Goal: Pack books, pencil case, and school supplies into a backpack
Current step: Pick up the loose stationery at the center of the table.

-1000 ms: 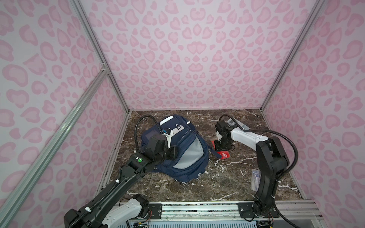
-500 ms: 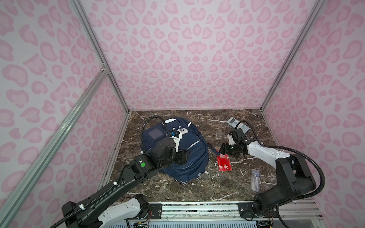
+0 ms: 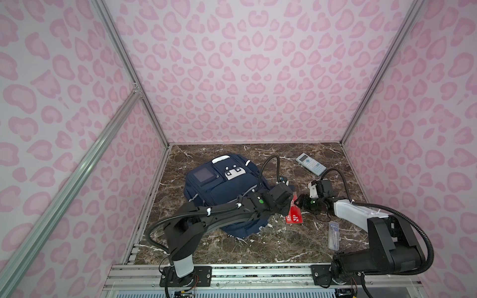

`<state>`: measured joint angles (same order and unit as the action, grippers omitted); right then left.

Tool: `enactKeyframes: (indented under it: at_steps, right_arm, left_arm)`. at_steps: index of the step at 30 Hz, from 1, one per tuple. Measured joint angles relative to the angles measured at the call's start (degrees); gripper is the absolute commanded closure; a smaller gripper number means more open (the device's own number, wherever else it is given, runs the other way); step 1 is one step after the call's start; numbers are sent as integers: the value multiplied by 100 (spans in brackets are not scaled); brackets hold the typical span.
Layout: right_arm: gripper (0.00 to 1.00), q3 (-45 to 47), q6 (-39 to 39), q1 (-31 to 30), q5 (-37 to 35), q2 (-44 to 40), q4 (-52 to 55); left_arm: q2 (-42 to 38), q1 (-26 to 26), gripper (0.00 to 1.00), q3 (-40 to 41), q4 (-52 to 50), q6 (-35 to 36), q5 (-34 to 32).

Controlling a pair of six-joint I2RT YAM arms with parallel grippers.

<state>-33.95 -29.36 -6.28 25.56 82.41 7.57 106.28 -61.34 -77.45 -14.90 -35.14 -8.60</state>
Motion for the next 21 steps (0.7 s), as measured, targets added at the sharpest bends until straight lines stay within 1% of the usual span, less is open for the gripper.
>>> enactKeyframes:
  at_steps: [3,6,17,21]
  right_arm:
    - [48,149,2,179,251,11,-291]
    - [50,260,17,190,343,2,-492]
    - [52,428,133,195,1047,365,-1292]
    - [57,503,111,162,1123,389,-1491]
  left_arm:
    - [664,17,97,-400,48,-81,39]
    - [1108,9,97,-651,83,-155,114]
    - [1683,170,97,-715,-20,-437,0]
    - [1714,184,97,-640,251,-487,-59]
